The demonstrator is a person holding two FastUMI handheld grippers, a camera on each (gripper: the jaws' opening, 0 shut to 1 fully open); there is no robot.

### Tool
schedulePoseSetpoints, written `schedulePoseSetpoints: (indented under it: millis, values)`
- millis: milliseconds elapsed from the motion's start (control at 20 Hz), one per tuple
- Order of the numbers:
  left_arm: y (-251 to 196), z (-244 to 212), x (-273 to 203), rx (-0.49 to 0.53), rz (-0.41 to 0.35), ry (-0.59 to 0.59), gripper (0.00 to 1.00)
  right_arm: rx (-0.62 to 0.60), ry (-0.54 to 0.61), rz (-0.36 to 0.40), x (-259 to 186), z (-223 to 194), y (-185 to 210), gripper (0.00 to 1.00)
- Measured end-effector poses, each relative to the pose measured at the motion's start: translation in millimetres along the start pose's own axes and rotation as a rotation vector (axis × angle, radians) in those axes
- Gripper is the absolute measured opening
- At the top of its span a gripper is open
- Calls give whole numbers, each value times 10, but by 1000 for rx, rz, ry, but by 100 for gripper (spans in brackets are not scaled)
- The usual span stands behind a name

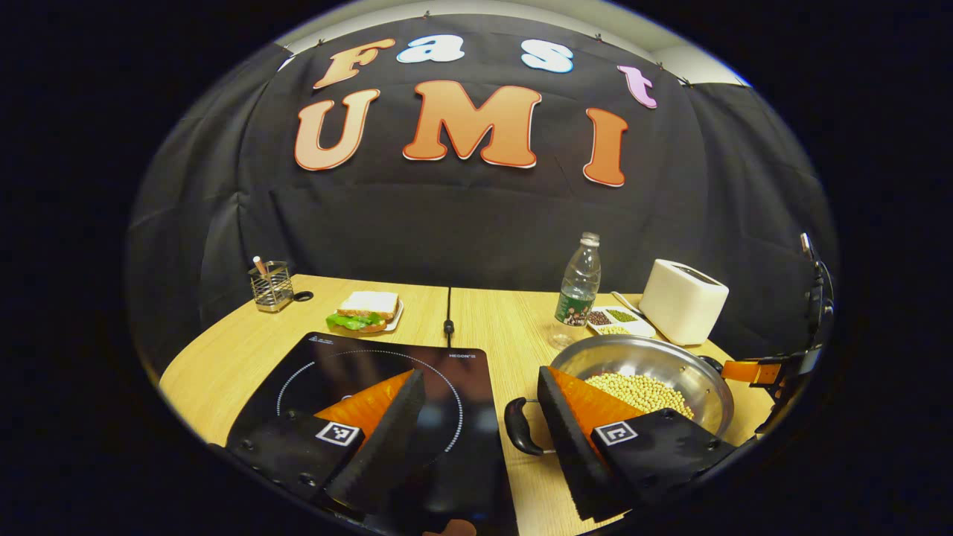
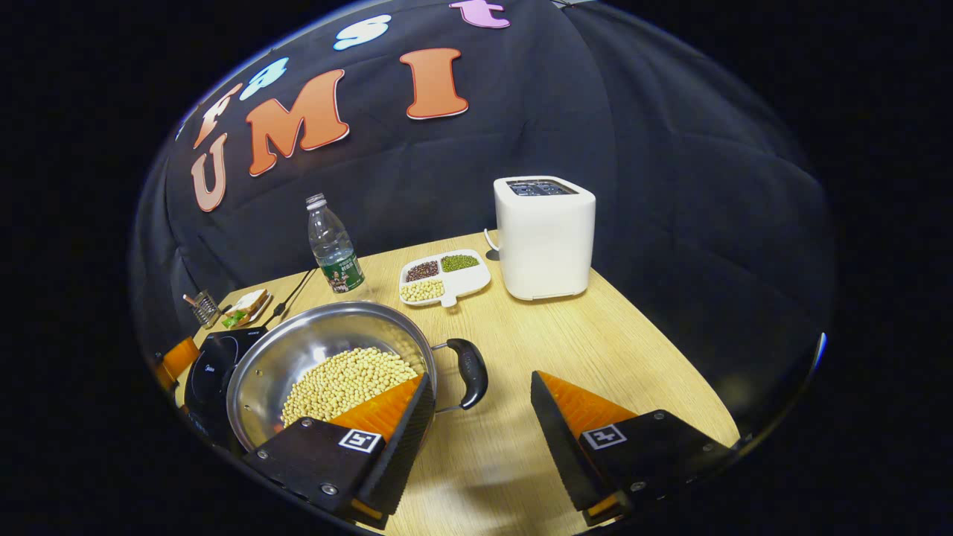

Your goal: First push the handle of the pot to place it horizontally, then grasp the pot with both hands and set it on the induction cooktop.

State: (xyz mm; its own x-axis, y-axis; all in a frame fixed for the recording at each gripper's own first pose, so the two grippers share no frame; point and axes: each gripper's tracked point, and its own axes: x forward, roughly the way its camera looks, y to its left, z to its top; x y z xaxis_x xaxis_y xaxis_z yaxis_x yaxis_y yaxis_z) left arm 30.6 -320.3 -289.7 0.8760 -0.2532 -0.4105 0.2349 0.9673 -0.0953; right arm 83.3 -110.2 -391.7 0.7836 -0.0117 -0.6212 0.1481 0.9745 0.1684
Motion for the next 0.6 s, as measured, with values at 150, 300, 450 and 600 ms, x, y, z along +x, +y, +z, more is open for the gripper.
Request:
schedulePoseSetpoints:
  millis: [150,300,450,600]
  values:
    - [-253,-204,99,49,-29,32,98,-2,8,15,102,-15,58,85]
    - [-491,-452,174,10,-76,119,99,-4,16,30,194,-27,115,85]
    - [-505,-485,228,12,-60,144,99,-14,25,40,309,-49,153,86]
    - [-520,-588,276,0,-43,177,97,-26,52,43,433,-102,179,85]
